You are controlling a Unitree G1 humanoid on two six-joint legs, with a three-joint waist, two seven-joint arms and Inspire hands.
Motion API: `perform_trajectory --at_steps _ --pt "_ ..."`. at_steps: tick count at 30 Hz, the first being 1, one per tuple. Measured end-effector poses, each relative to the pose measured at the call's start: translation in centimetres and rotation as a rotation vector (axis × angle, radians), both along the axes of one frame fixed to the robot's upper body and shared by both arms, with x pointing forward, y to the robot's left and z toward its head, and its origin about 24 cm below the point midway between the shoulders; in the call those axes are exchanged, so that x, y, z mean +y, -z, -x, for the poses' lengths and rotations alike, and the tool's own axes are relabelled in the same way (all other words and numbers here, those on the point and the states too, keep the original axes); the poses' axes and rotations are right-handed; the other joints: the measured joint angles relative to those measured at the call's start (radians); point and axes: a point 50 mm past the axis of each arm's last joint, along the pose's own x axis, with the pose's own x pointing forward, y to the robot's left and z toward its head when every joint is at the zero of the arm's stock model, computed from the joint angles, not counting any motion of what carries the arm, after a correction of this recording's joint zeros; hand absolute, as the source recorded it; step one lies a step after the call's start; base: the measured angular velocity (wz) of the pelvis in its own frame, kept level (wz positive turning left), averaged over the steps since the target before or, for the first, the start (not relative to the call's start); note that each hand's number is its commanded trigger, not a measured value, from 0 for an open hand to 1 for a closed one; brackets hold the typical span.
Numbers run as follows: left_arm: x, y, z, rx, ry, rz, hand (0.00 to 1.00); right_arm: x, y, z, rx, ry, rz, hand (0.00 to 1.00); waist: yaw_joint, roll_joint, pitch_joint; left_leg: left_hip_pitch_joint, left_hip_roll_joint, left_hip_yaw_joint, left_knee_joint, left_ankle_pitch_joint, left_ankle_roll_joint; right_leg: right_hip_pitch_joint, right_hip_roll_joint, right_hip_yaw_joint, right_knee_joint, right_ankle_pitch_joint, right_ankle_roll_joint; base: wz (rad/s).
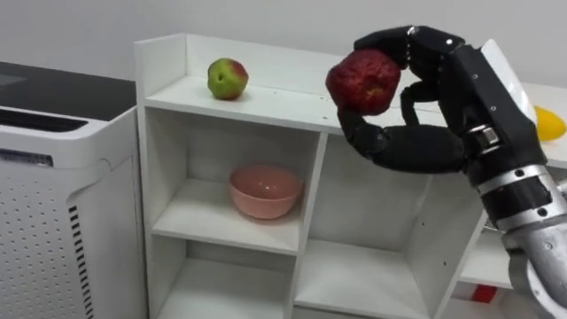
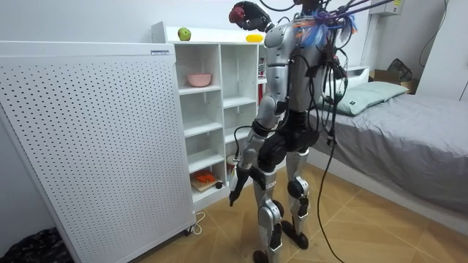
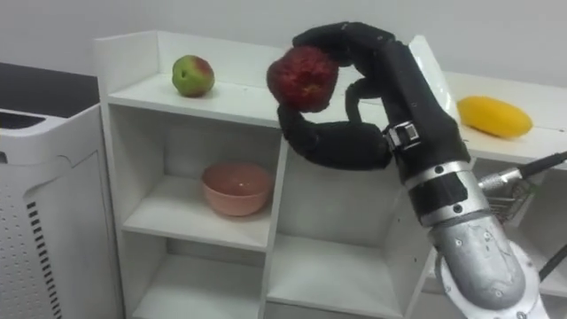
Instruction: Arrange fruit in the closet
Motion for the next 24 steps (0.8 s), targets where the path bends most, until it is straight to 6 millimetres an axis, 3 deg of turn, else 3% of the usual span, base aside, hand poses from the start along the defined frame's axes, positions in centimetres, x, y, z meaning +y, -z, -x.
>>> perform_trajectory --at_steps 4,13,16,17,20,23,24 --pt "-0.2 0.1 -0.1 -0.004 0.016 -0.002 0.0 1.2 2.3 0.3 0.093 -0.074 0.003 1.0 0.002 -0.002 -0.0024 -0.009 -0.001 0.0 0.012 0.0 0.0 -0.003 0.0 0.001 0.001 0.008 -0.001 0.0" --pt "-0.4 0.3 0.2 0.002 -0.014 0.006 0.0 0.7 6.8 -0.4 0.271 -0.02 0.035 1.0 -0.002 -0.002 -0.0002 -0.063 -0.003 -0.004 0.048 0.0 0.001 -0.038 -0.006 -0.012 0.016 0.016 -0.003 0.02" --pt "-0.5 0.5 -0.1 0.011 -0.026 0.015 0.0 0.5 9.9 -1.3 0.405 0.01 0.028 1.0 -0.001 0.002 0.0098 -0.108 -0.005 -0.001 0.087 -0.006 0.004 -0.083 -0.014 -0.014 0.054 0.005 -0.004 0.0" --pt "-0.6 0.5 -0.5 0.001 -0.03 0.017 0.0 0.3 11.2 -1.6 0.453 0.036 0.035 1.0 -0.003 0.005 0.0179 -0.149 -0.007 -0.001 0.122 -0.015 0.005 -0.121 -0.018 -0.014 0.087 -0.004 -0.005 0.0" --pt "-0.6 0.4 -1.5 -0.037 -0.055 0.025 0.0 0.0 13.7 -2.2 0.546 0.082 0.051 1.0 -0.003 0.005 0.0248 -0.232 -0.018 -0.002 0.185 -0.026 0.007 -0.214 -0.034 -0.016 0.166 -0.023 -0.007 -0.01" --pt "-0.9 0.4 -2.4 -0.068 -0.066 0.034 0.0 -1.5 17.6 -2.5 0.685 0.19 0.078 1.0 0.0 0.02 0.0359 -0.342 -0.037 -0.002 0.263 -0.039 0.016 -0.329 -0.06 -0.014 0.258 -0.049 -0.001 0.06" --pt "-0.9 0.4 -2.6 -0.072 -0.065 0.033 0.0 -1.7 18.0 -2.5 0.701 0.204 0.081 1.0 0.001 0.021 0.0368 -0.363 -0.038 0.0 0.276 -0.042 0.017 -0.351 -0.063 -0.013 0.271 -0.052 -0.002 0.0"
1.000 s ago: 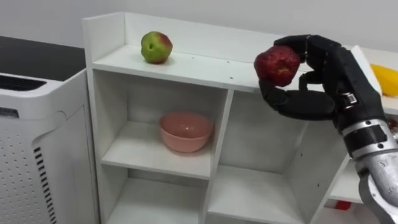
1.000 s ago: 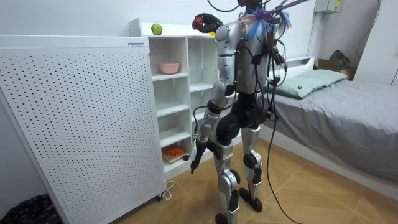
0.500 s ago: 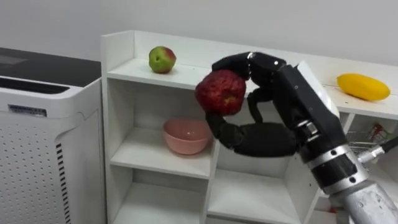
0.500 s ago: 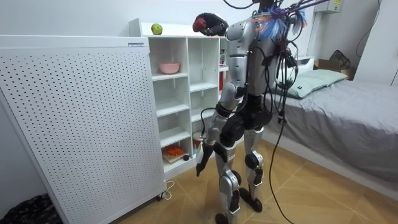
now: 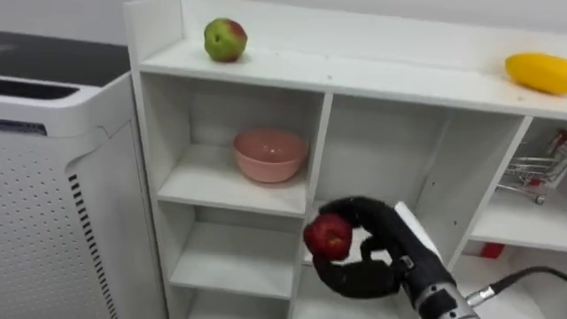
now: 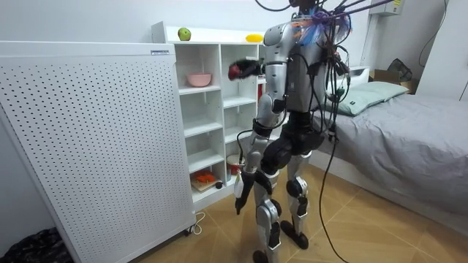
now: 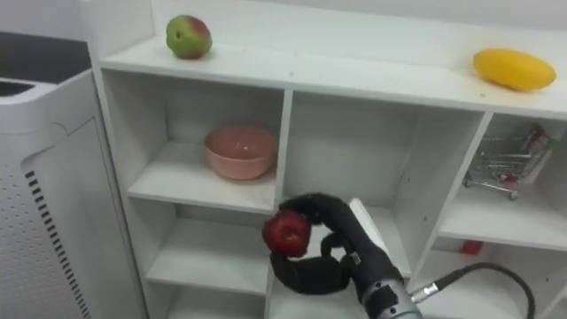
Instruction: Arrange fruit in the closet
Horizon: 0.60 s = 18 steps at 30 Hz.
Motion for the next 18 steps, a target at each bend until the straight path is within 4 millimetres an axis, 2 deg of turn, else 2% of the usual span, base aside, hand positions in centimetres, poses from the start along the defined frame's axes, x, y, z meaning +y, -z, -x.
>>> perform_trajectory --at_steps 2,6,8,11,14,18 --pt "0.0 0.0 -0.2 -0.016 -0.043 0.01 0.0 -0.5 1.0 0.0 0.039 0.026 0.012 1.0 -0.003 0.008 0.0007 -0.081 -0.004 0.002 0.059 -0.009 0.0 -0.086 -0.007 0.002 0.06 -0.005 -0.005 -0.06" --pt "-0.2 0.1 0.2 -0.016 -0.1 0.019 0.0 -1.2 2.0 -0.1 0.065 0.081 0.025 1.0 0.003 0.007 0.0021 -0.166 -0.014 0.011 0.128 -0.019 -0.002 -0.188 -0.018 0.023 0.148 -0.023 -0.01 -0.06" --pt "-0.1 0.2 0.8 -0.019 -0.141 0.013 0.0 -1.7 2.8 0.1 0.081 0.119 0.049 1.0 0.001 0.009 0.0043 -0.224 -0.018 0.018 0.187 -0.043 -0.004 -0.251 -0.024 0.038 0.219 -0.051 -0.009 0.0" --pt "0.0 0.3 1.6 -0.015 -0.178 0.004 0.0 -2.1 2.9 0.2 0.069 0.154 0.065 1.0 -0.001 0.004 0.0034 -0.307 -0.017 0.024 0.252 -0.063 -0.01 -0.343 -0.024 0.05 0.293 -0.071 -0.01 -0.02" --pt "0.0 0.3 2.0 -0.015 -0.196 0.005 0.0 -2.6 3.4 0.3 0.081 0.19 0.074 1.0 0.0 0.001 0.0028 -0.371 -0.014 0.021 0.305 -0.072 -0.018 -0.406 -0.025 0.049 0.345 -0.084 -0.018 0.06" --pt "0.1 0.2 1.8 -0.043 -0.234 -0.001 0.0 -3.3 4.4 0.5 0.111 0.236 0.084 1.0 0.004 -0.002 0.0033 -0.498 0.002 0.001 0.413 -0.097 -0.034 -0.516 -0.024 0.028 0.435 -0.106 -0.044 0.11"
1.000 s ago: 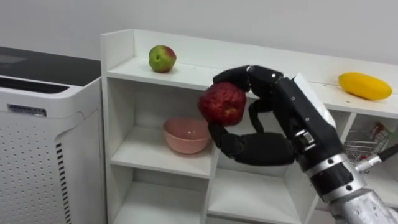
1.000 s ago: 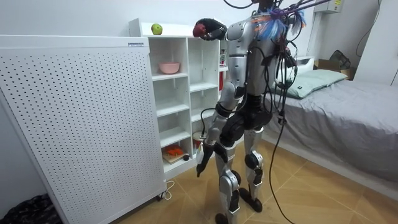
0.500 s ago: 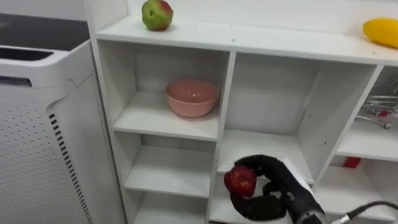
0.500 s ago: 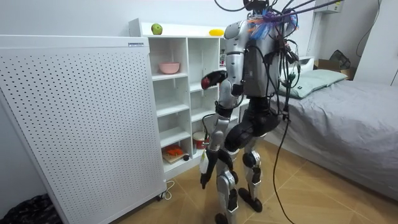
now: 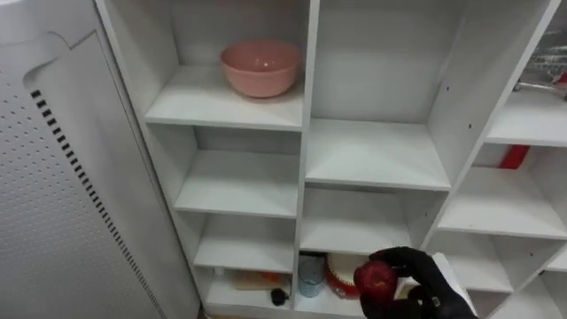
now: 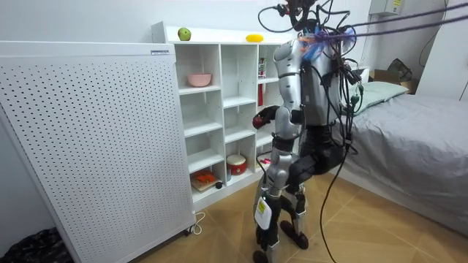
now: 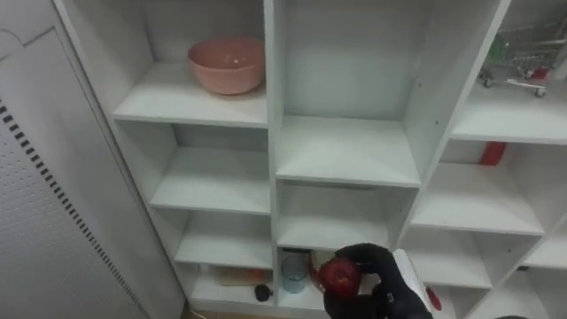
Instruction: Arrange fruit in the closet
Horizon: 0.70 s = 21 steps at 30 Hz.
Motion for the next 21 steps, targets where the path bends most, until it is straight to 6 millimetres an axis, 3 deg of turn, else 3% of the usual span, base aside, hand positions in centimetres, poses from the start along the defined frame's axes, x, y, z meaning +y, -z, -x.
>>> perform_trajectory --at_steps 2,6,9,15,17,21 --pt "0.1 -0.1 -0.5 -0.025 -0.023 0.007 0.0 -0.6 0.2 0.0 0.01 0.028 -0.009 1.0 0.021 -0.006 0.0 -0.063 0.005 -0.013 0.052 -0.012 -0.014 -0.058 0.0 -0.009 0.044 -0.01 -0.01 0.0" --pt "0.1 -0.2 -0.6 -0.038 -0.036 0.005 0.0 -1.5 0.2 -0.5 0.02 0.072 -0.004 1.0 0.021 -0.01 0.0021 -0.137 0.004 -0.04 0.102 -0.02 -0.027 -0.116 -0.004 -0.031 0.086 -0.023 -0.017 0.15" --pt "0.1 -0.3 -1.0 -0.061 -0.023 0.004 0.0 -2.8 -0.5 -1.6 0.012 0.124 0.04 1.0 0.033 -0.023 0.0085 -0.185 0.002 -0.043 0.125 -0.021 -0.031 -0.162 -0.009 -0.033 0.112 -0.029 -0.024 0.07" --pt "1.1 -0.7 -1.3 -0.079 -0.008 -0.036 0.0 -4.1 -3.6 -3.4 -0.094 0.186 0.09 1.0 0.046 -0.036 0.0105 -0.29 -0.003 -0.07 0.18 -0.02 -0.033 -0.247 -0.018 -0.062 0.153 -0.032 -0.028 0.09" --pt "1.9 -1.0 -1.3 -0.084 -0.002 -0.058 0.0 -3.8 -5.0 -4.4 -0.133 0.187 0.089 1.0 0.053 -0.059 0.0121 -0.31 -0.002 -0.071 0.196 -0.024 -0.037 -0.267 -0.018 -0.062 0.169 -0.037 -0.035 0.0" --pt "2.0 -1.3 -1.9 -0.111 0.007 -0.078 0.0 -4.4 -7.1 -5.6 -0.174 0.208 0.11 1.0 0.072 -0.08 0.0114 -0.345 -0.004 -0.077 0.209 -0.025 -0.036 -0.297 -0.024 -0.071 0.176 -0.036 -0.036 0.07"
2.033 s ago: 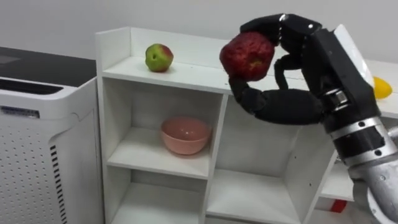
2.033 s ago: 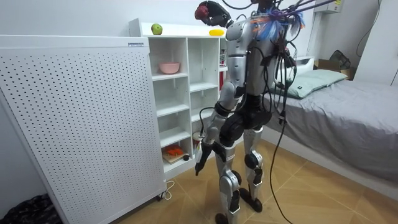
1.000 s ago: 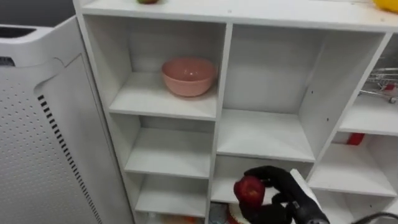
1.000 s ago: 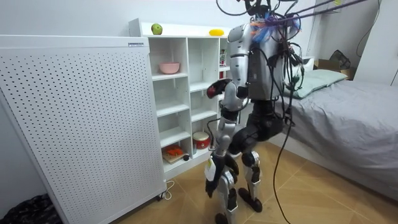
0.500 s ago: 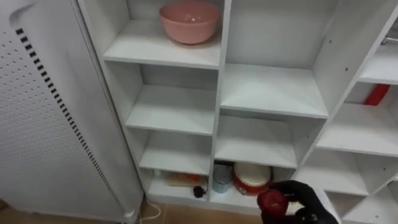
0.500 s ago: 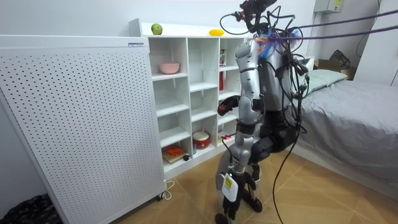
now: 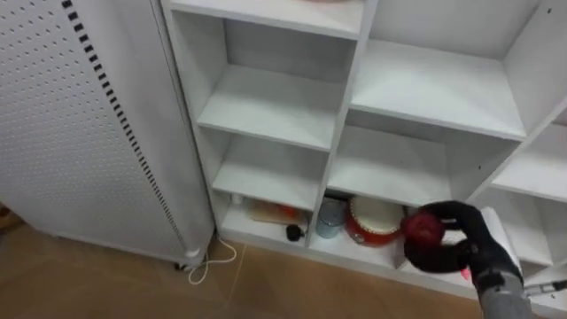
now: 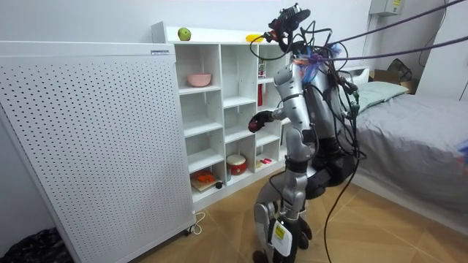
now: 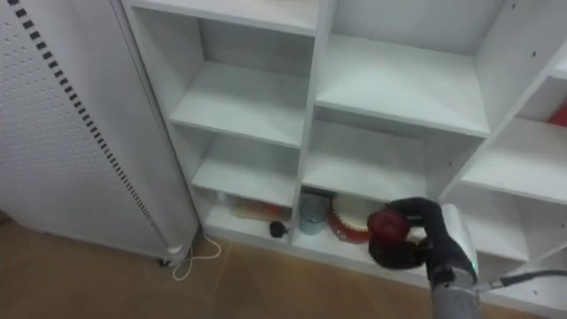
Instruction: Arrange fruit in the closet
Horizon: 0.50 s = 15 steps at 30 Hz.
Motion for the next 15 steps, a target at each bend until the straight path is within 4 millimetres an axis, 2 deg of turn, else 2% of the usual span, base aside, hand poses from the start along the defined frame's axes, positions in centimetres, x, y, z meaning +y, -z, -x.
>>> perform_trajectory --at_steps 1,4,5,8,15 --pt "-0.1 -0.1 -0.2 -0.004 0.002 0.001 0.0 -0.3 -0.8 -0.4 -0.018 0.017 0.012 1.0 0.001 -0.006 0.0024 -0.011 -0.011 -0.001 0.003 0.0 0.001 -0.012 -0.012 -0.001 0.01 -0.001 -0.001 0.14" --pt "-0.1 -0.2 -0.5 -0.01 0.017 -0.001 0.0 -0.6 -2.3 -1.0 -0.068 0.058 0.014 1.0 0.013 -0.007 0.0029 -0.042 -0.021 -0.011 0.02 -0.002 0.004 -0.033 -0.022 -0.011 0.021 -0.002 -0.001 0.13" --pt "-0.2 -0.2 -0.6 -0.013 0.022 -0.001 0.0 -0.7 -2.5 -1.2 -0.076 0.078 0.002 1.0 0.013 -0.008 0.0036 -0.047 -0.034 -0.018 0.024 -0.002 0.005 -0.036 -0.033 -0.02 0.03 -0.006 -0.004 0.18" --pt "-0.2 -0.3 -0.8 -0.026 0.027 -0.009 0.0 -1.4 -2.5 -1.3 -0.076 0.129 -0.024 1.0 0.027 -0.01 0.0053 -0.055 -0.049 -0.024 0.037 -0.007 0.013 -0.037 -0.045 -0.022 0.048 -0.024 0.005 0.2" --pt "0.7 -0.6 -0.8 -0.023 0.039 -0.045 0.0 -2.6 -2.9 -1.3 -0.108 0.242 -0.129 1.0 0.057 -0.007 0.0098 -0.075 -0.049 -0.025 0.088 -0.036 0.025 -0.039 -0.058 -0.034 0.082 -0.05 0.015 0.04"
